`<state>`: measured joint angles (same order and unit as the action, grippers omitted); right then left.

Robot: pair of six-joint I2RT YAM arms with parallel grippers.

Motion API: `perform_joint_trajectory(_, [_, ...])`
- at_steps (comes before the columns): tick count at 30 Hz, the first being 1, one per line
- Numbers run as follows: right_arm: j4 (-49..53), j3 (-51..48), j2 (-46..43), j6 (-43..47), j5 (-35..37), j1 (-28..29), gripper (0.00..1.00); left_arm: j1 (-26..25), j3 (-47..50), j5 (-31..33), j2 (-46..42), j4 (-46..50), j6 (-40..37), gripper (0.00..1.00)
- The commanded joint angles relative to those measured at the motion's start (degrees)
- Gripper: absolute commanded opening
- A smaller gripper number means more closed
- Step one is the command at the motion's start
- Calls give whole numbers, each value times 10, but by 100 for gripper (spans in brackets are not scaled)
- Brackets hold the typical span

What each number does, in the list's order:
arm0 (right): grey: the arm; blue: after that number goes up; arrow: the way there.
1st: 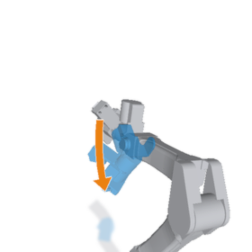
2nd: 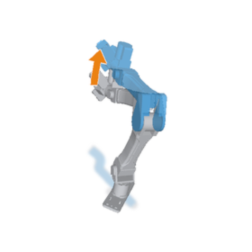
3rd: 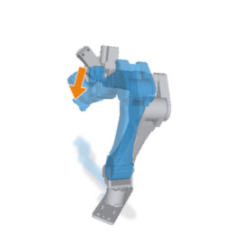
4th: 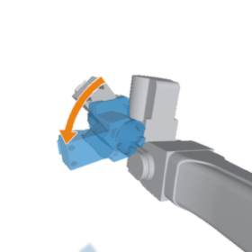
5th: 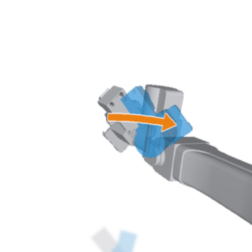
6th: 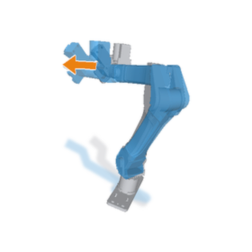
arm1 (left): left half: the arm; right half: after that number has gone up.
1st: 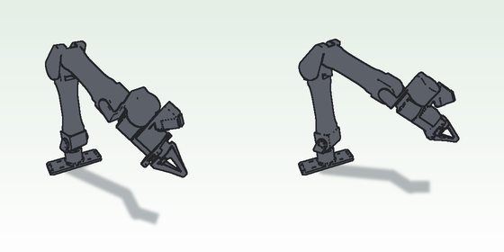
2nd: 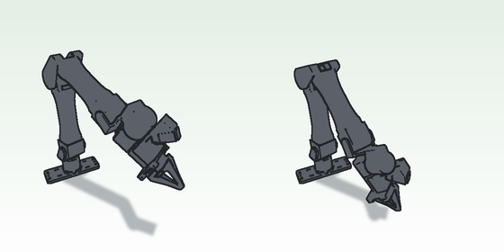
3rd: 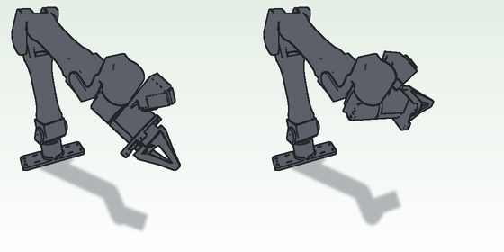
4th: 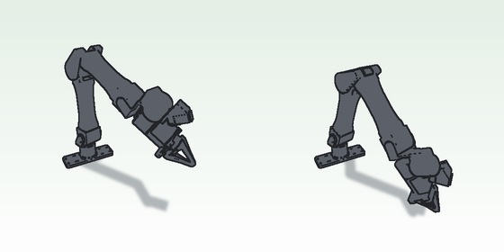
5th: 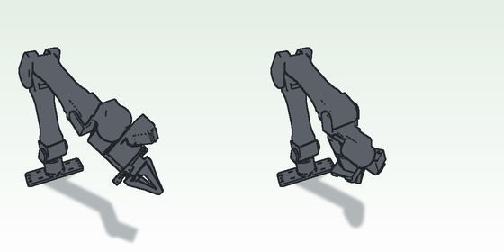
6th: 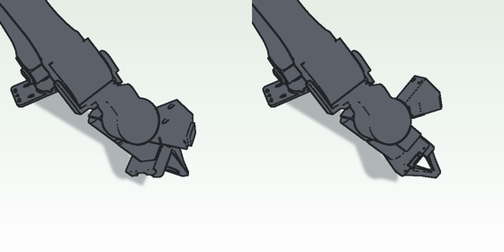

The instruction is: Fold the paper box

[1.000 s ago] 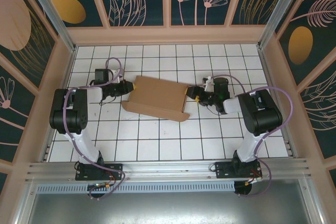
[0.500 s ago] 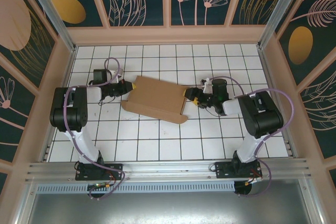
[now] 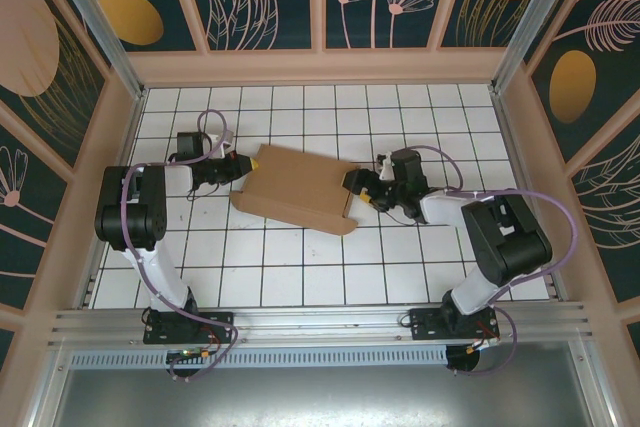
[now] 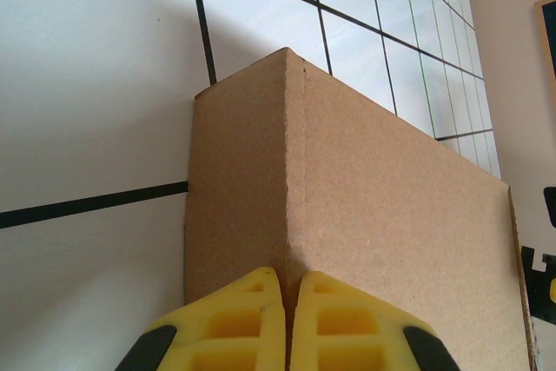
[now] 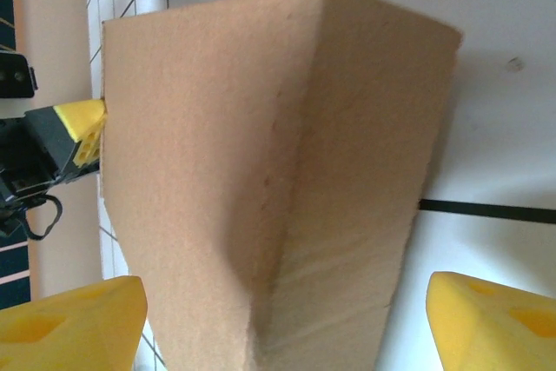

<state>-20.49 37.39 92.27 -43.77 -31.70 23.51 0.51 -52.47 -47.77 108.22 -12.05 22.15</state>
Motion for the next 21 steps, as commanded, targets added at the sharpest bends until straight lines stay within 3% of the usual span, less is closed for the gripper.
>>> perform_joint_trajectory(1, [-34,14,22,-33,-7,11,85,5,27,87,45,66,-3,3])
perform_joint_trajectory(13, [-63,12,62,-43,-12,20,85,8,25,87,55,71,-4,1])
perform_joint_trajectory(18, [-177,6,104,-106,-51,24,81,8,28,79,55,66,-1,0])
perform_joint_trajectory(21, [-264,2,129,-161,-72,24,72,8,30,73,53,64,1,0])
